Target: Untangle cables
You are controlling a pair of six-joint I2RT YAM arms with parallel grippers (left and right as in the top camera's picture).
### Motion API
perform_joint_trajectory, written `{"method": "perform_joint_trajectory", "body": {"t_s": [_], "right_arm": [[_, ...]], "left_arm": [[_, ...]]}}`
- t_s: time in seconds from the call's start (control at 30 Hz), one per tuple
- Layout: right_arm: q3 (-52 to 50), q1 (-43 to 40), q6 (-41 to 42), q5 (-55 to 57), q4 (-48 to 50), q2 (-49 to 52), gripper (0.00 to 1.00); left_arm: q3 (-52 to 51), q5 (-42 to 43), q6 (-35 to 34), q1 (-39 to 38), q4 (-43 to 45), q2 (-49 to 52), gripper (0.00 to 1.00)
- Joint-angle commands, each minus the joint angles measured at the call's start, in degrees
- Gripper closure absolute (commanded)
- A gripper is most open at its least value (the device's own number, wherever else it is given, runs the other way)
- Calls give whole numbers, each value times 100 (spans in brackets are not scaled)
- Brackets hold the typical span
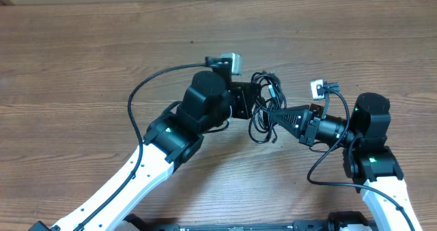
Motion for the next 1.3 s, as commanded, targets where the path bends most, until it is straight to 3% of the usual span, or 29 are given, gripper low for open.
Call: {"method": "perform_joint_trajectory", "body": {"t_s": [0.0,0.37,0.73,0.87,0.97,1.03,1.13,1.27], "right_arm": [[2,17,-114,-297,-114,-31,96],[2,15,-216,-223,-127,-31,96],[2,17,-216,267,-376,-31,96],[2,17,-223,92,-350,-31,96],[2,17,-221,-33,-284,-31,69],[2,17,-223,-149,-243,-33,59],[2,17,-221,-164,-247,-35,50],[4,11,-223,-116,-199,-35,49]], "left_arm": [[136,-1510,-1541,236,122,-42,96],[136,-1556,-1478,238,79,-42,96],[136,-1128,-619,385,7,-44,96],[136,-264,369,387,15,-44,96],[136,505,1034,387,22,-57,96],[136,1019,1517,387,17,-81,96],[136,1897,2398,391,17,-90,96],[136,2605,2568,505,17,-129,96]]}}
